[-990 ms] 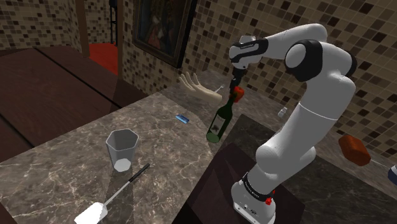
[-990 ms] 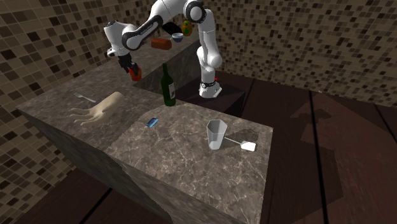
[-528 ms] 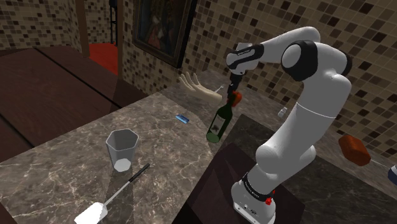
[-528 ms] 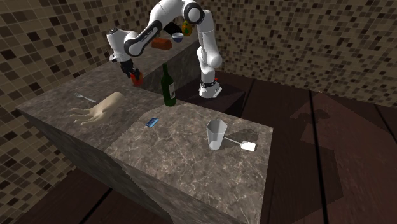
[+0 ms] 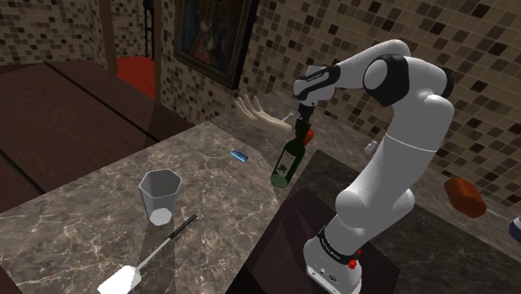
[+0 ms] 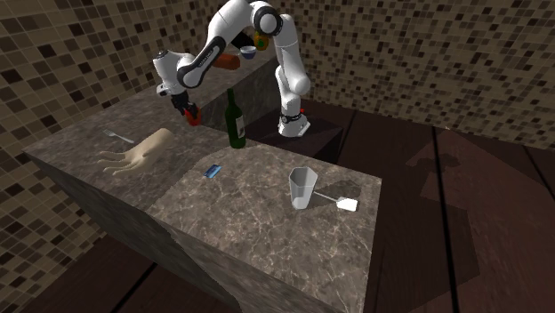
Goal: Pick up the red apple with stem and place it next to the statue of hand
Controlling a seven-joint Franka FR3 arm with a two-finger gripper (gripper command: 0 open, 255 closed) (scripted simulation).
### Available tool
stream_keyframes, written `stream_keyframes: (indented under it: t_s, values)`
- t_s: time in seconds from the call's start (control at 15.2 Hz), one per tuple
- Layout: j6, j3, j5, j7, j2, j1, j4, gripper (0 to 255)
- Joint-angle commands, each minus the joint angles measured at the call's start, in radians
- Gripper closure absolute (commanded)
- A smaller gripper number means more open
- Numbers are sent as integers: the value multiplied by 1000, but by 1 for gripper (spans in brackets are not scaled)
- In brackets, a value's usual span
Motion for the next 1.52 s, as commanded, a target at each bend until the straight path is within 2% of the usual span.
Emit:
stream_keyframes:
  t_s: [0.0, 0.66, 1.19, 1.25, 1.45]
  values:
    - [25, 1, 2, 1, 17, -1, -8, 255]
    - [148, 6, 14, 6, 107, -9, -42, 255]
    - [148, 6, 14, 6, 107, -9, -42, 255]
    - [148, 6, 14, 6, 107, -9, -42, 0]
    - [148, 6, 14, 6, 107, -9, -42, 0]
